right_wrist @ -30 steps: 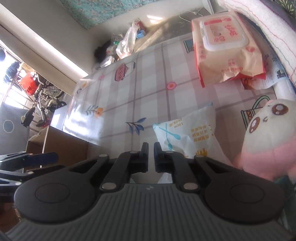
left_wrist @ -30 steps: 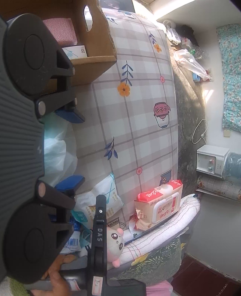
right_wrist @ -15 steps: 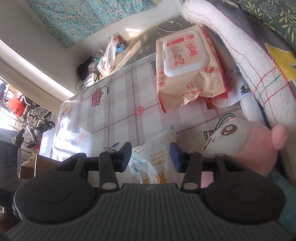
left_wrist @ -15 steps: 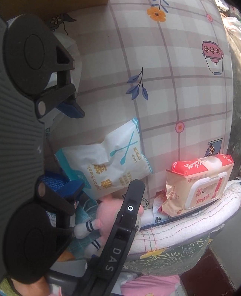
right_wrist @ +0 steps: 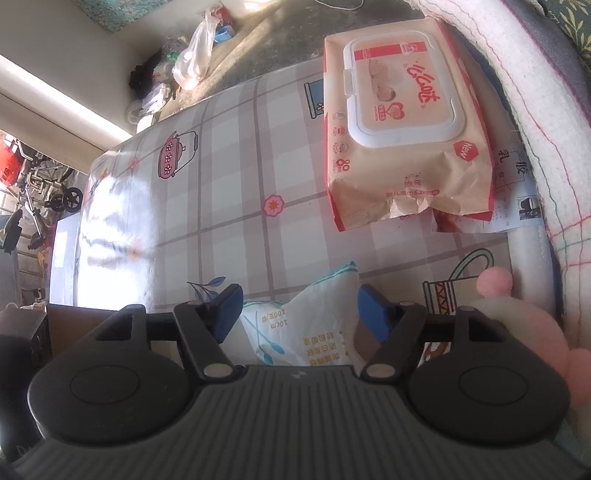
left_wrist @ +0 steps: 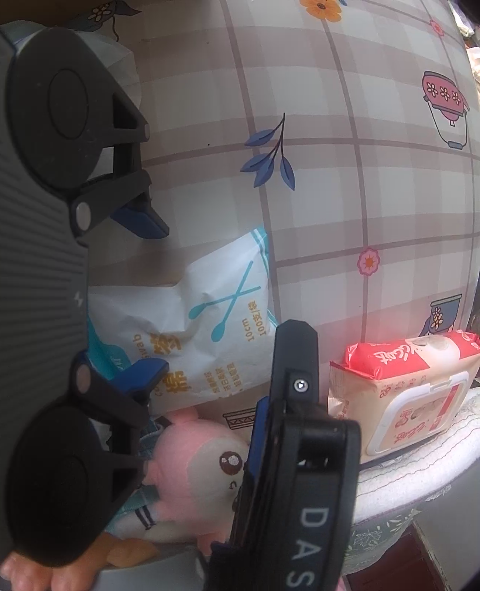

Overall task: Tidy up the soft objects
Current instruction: 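Reach the left tool to the white cotton-swab bag and grasp it, then carry the white swab bag with the left tool into the cardboard box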

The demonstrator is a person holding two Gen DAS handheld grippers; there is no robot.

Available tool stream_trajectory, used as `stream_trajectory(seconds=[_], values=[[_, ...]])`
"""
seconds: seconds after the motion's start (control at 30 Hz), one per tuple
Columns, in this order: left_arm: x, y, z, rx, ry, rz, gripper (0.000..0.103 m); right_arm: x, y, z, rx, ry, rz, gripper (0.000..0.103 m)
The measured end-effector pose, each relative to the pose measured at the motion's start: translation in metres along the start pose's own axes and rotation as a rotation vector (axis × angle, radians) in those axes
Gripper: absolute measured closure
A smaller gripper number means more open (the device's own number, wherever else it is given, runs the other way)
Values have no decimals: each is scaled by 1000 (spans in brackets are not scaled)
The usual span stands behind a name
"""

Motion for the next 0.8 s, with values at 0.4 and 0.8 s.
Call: stream_trajectory(seconds=[0.4,0.8], values=[[-15,-3,-3,42,-73,-1,54,11,-11,22,9,10,27,56],[0,-10,-43,59,-141,13,65,31,-17,-29,-50,-115,67,78]])
Point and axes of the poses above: each gripper's, at about its wrist camera, not at the fingertips, and z roughly the way its jaws point, y to its left, x to its underside, the point moved 5 cm from there along z, roughly the way its jaws point, and after that the axes turned 2 degrees about z, right-handed, at the moved point
